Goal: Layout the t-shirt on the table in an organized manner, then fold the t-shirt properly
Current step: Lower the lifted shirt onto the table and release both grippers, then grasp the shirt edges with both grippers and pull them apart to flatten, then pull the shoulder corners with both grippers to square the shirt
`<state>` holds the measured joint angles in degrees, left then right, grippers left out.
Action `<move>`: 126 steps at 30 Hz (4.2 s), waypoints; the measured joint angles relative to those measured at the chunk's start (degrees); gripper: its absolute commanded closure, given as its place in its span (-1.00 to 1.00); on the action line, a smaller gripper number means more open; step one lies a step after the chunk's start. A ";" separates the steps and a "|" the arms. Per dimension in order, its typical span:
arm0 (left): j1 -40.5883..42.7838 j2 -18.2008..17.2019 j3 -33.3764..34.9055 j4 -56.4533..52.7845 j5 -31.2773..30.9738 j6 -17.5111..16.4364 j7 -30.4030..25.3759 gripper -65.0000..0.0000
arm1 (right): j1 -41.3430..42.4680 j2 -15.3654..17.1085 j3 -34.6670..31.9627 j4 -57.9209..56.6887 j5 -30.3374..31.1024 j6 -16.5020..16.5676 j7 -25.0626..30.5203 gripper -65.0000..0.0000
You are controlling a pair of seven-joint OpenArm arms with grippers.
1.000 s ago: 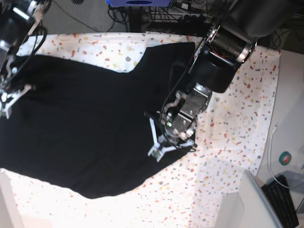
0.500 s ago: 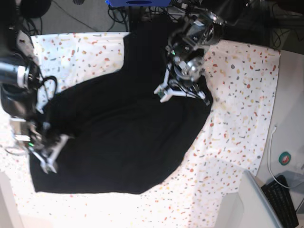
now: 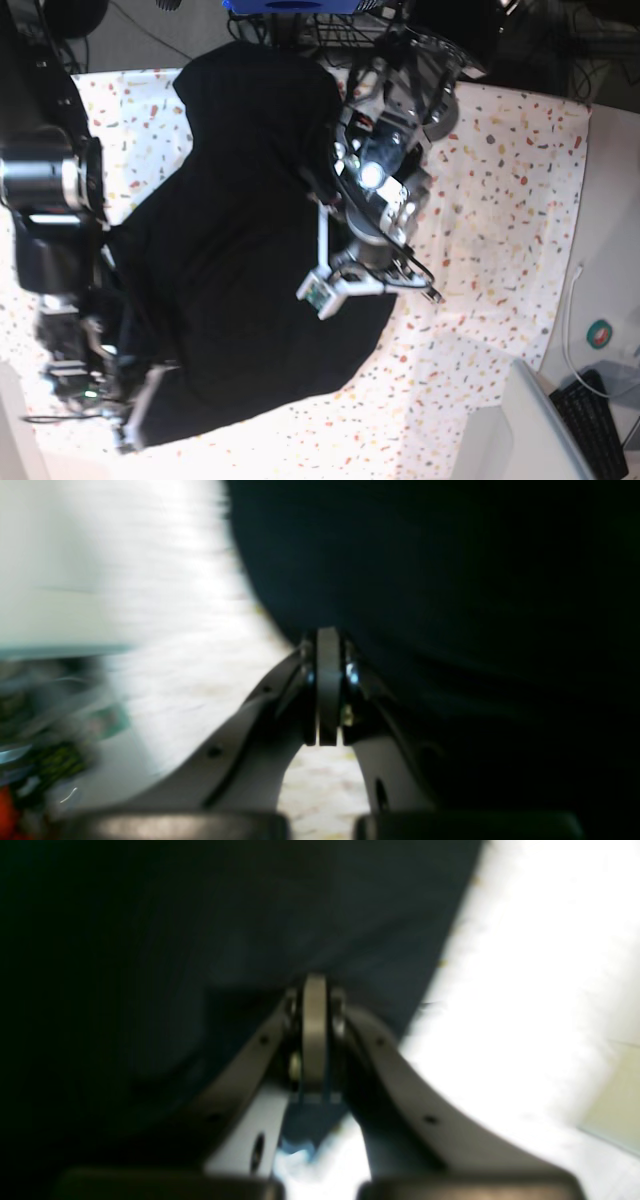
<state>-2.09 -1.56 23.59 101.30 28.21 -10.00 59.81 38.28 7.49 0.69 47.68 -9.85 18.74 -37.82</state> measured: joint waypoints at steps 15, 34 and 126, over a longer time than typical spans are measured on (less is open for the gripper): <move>-32.85 3.50 -11.15 -57.88 -25.75 0.92 -25.40 1.00 | -46.40 -9.84 1.55 53.68 0.68 5.66 -25.35 1.00; -24.17 0.37 -2.89 -61.88 -11.37 9.57 -29.90 1.00 | -44.30 -9.53 3.61 29.31 16.13 11.80 -22.01 1.00; -1.51 -10.54 -6.01 -26.01 -30.82 9.14 -24.74 1.00 | -30.23 -9.81 15.67 22.62 -8.28 -2.75 2.73 1.00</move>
<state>-3.60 -12.10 17.58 75.29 -2.61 -0.86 35.07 8.05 -2.33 16.36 70.30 -18.13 15.99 -35.09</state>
